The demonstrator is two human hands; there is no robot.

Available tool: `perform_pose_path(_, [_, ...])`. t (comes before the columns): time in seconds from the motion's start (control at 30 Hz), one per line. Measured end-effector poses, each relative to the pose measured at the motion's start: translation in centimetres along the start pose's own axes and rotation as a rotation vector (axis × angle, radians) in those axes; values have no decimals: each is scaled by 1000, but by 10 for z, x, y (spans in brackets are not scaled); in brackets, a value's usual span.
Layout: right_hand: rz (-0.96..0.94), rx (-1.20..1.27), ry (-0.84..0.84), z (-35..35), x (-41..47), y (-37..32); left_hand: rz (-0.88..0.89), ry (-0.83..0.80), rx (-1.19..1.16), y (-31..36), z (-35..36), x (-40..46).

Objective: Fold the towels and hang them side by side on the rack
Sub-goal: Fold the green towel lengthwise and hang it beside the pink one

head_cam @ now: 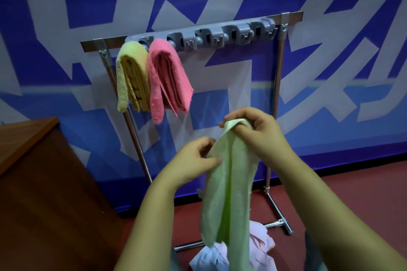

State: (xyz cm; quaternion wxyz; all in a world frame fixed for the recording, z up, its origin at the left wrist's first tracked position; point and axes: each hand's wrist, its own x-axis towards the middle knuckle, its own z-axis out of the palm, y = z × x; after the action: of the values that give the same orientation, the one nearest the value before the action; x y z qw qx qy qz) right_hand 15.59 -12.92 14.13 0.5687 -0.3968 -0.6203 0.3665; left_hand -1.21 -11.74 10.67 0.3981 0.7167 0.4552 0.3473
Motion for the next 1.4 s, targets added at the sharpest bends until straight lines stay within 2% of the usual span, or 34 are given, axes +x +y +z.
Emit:
perform_pose_path(0.17, [37, 10, 237, -20, 3, 2, -193, 36, 53, -41, -19, -20])
perform_pose_path(0.27, [80, 102, 303, -23, 4, -2, -301, 45, 104, -57, -17, -26])
perform_pose_path(0.37, [96, 155, 301, -21, 3, -7, -259, 91, -54, -62, -2, -28])
perform_pose_path(0.43, [101, 166, 277, -16, 2, -8, -178, 64, -183, -54, 11, -25])
perform_pose_path(0.5, [103, 175, 264, -10, 3, -9, -122, -22, -208, -42, 27, -18])
perform_pose_path(0.6, [99, 176, 257, -7, 6, -9, -152, -86, -135, -27, 52, -8])
perform_pose_path(0.73, [78, 169, 286, -17, 8, -11, -130, 95, 11, -33, 69, -2])
perform_pose_path(0.83, [61, 143, 360, -32, 9, -12, -195, 313, 133, -54, 60, -3])
perform_pose_path(0.93, [55, 109, 426, -46, 12, -9, -247, 450, 181, -72, 39, -9])
perform_pose_path(1.03, [89, 43, 432, -56, 15, -3, -236, 464, 91, -72, 11, -17])
perform_pose_path(1.1, [129, 13, 409, -63, 16, 3, -217, 432, -55, -69, -8, -23])
perform_pose_path(1.2, [213, 26, 410, -80, 18, 12, -124, 409, -574, -70, -30, -33])
perform_pose_path(1.27, [309, 103, 358, -90, 19, 14, -60, 401, -805, -73, -38, -37])
perform_pose_path(1.4, [538, 480, 199, -103, 19, 17, -30, 418, -870, -65, -38, -33])
